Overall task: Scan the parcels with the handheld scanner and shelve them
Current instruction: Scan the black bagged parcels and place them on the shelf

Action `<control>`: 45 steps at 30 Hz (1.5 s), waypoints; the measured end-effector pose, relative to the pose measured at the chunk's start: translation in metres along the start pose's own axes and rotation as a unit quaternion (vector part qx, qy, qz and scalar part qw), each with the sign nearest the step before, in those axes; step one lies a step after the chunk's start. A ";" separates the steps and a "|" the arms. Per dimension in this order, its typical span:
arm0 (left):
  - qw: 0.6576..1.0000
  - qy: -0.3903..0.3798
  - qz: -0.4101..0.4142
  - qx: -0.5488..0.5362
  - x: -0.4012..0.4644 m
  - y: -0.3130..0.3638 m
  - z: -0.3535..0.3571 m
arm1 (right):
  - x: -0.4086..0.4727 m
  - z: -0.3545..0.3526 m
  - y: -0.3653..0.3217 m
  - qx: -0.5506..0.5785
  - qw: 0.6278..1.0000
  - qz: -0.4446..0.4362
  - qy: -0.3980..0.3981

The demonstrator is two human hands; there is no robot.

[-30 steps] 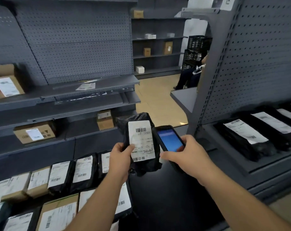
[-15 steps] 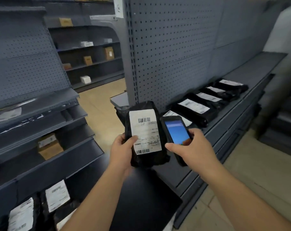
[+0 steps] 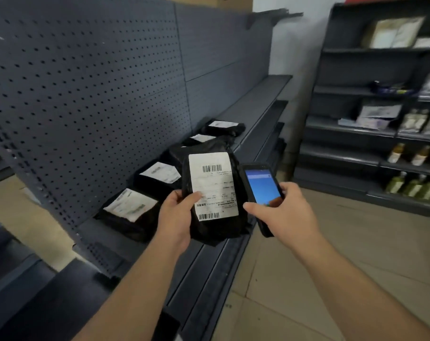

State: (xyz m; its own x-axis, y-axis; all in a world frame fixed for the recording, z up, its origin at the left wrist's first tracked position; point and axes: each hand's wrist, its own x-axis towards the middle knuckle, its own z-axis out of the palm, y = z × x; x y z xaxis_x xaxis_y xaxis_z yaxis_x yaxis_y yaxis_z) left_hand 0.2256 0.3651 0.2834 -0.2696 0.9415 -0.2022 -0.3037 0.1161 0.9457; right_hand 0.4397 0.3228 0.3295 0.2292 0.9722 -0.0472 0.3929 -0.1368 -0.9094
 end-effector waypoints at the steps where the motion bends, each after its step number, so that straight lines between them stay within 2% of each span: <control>1: 1.000 -0.012 -0.005 0.003 0.003 -0.005 0.018 | 0.008 -0.014 0.007 0.003 1.000 0.007 0.013; 9: 0.992 -0.099 -0.054 0.047 0.046 -0.041 0.126 | 0.070 -0.088 0.057 0.034 0.990 0.084 0.110; 21: 0.972 -0.200 -0.103 0.073 0.196 -0.072 0.258 | 0.221 -0.108 0.086 0.020 0.968 0.137 0.208; 32: 0.953 -0.253 -0.125 0.106 0.318 -0.084 0.373 | 0.347 -0.134 0.097 0.031 0.949 0.151 0.274; 39: 0.949 -0.267 -0.111 0.128 0.365 -0.105 0.480 | 0.440 -0.194 0.133 0.053 0.942 0.151 0.295; 45: 0.958 -0.241 -0.100 0.122 0.401 -0.105 0.576 | 0.534 -0.264 0.145 0.056 0.953 0.130 0.266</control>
State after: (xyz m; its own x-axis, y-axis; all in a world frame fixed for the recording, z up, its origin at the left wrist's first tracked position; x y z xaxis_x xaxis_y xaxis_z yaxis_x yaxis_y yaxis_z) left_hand 0.6763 0.9126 0.2496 0.2430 0.9227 -0.2993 -0.0668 0.3238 0.9438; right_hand 0.8541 0.7719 0.2820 0.7370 0.6701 -0.0878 0.1701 -0.3097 -0.9355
